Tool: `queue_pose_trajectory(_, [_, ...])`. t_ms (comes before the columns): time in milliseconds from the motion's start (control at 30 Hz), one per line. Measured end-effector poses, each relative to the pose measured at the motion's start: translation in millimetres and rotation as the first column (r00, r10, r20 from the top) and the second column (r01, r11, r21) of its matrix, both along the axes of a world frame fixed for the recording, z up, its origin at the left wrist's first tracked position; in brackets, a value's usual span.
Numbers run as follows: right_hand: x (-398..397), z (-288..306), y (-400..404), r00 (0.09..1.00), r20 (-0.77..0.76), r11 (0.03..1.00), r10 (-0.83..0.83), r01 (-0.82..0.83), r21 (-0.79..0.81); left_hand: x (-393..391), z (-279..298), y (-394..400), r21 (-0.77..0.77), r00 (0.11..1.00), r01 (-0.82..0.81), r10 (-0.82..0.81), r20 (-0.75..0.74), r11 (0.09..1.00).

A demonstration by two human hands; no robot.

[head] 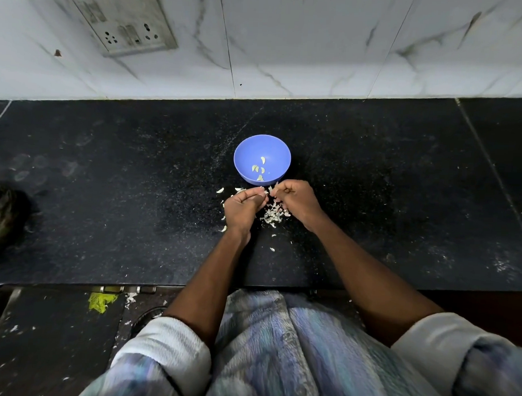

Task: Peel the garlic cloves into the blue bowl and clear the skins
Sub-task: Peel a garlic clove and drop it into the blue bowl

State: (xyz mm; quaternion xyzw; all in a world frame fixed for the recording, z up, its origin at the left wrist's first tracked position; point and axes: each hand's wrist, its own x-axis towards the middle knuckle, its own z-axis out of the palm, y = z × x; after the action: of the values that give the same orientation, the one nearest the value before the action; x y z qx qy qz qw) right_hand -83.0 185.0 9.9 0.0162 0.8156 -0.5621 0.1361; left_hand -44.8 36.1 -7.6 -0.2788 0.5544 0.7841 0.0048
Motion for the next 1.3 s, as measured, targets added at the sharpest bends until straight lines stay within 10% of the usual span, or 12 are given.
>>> queue_pose_trajectory(667, [-1,15,-14,0.997,-0.025,0.997,-0.070,0.070,-0.031,6,-2,-3,-0.202,0.998,0.011,-0.023,-0.056,0.979])
queue_pose_trajectory(1000, [-22,34,-42,0.928,-0.333,0.966,-0.169,0.224,0.133,14,-7,-6,-0.778,0.924,0.318,-0.360,0.128,0.542])
queue_pose_trajectory(1300, [7,13,-53,0.880,-0.369,0.864,0.300,-0.086,0.496,19,-6,-40,-0.889,0.996,0.086,-0.037,0.078,0.450])
